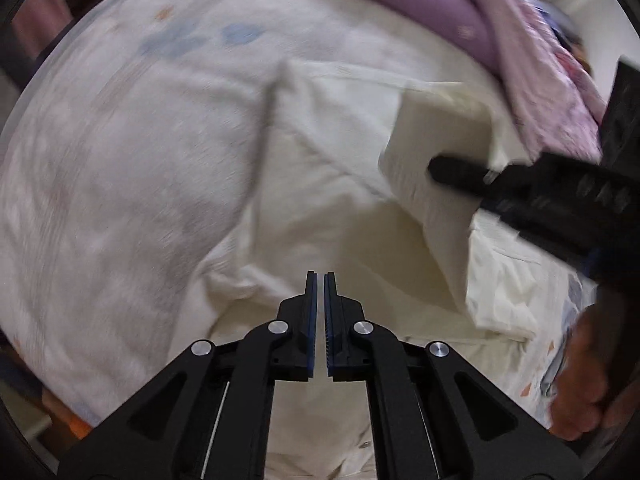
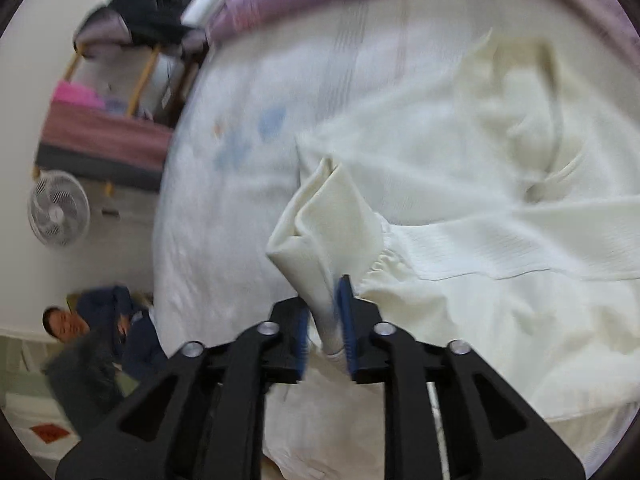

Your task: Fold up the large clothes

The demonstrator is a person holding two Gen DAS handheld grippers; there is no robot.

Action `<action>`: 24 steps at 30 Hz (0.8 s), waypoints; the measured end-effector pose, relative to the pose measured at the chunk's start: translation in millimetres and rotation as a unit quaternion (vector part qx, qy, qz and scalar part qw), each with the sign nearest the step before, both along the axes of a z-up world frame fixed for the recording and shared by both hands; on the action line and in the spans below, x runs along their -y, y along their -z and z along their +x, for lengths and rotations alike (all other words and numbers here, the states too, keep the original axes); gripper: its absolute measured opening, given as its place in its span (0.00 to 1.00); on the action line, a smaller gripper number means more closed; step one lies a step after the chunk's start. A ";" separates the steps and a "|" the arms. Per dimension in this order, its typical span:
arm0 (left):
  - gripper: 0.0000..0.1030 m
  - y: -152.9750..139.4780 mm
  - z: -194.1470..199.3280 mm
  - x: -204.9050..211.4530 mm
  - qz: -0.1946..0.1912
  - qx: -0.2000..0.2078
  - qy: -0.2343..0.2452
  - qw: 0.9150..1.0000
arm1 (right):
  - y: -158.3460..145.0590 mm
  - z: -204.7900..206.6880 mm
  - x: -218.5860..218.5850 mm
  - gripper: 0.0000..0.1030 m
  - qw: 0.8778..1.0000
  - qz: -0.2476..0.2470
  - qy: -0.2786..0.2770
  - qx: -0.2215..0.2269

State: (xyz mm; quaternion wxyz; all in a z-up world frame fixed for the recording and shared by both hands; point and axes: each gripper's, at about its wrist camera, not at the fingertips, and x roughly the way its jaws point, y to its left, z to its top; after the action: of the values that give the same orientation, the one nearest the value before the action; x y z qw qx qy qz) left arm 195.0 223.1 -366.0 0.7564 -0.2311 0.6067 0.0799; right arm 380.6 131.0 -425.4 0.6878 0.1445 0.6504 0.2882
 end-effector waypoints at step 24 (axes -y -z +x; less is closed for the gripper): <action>0.24 110.7 55.2 85.0 0.029 -0.073 0.071 0.994 | 97.7 -66.8 328.9 0.00 0.965 -0.194 0.166 -0.063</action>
State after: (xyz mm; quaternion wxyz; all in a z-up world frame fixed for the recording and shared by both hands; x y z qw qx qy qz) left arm 250.2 138.1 -476.6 0.7205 -0.1584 0.6725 0.0602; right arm 313.8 -197.9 -523.1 0.6984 0.1319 0.7028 0.0287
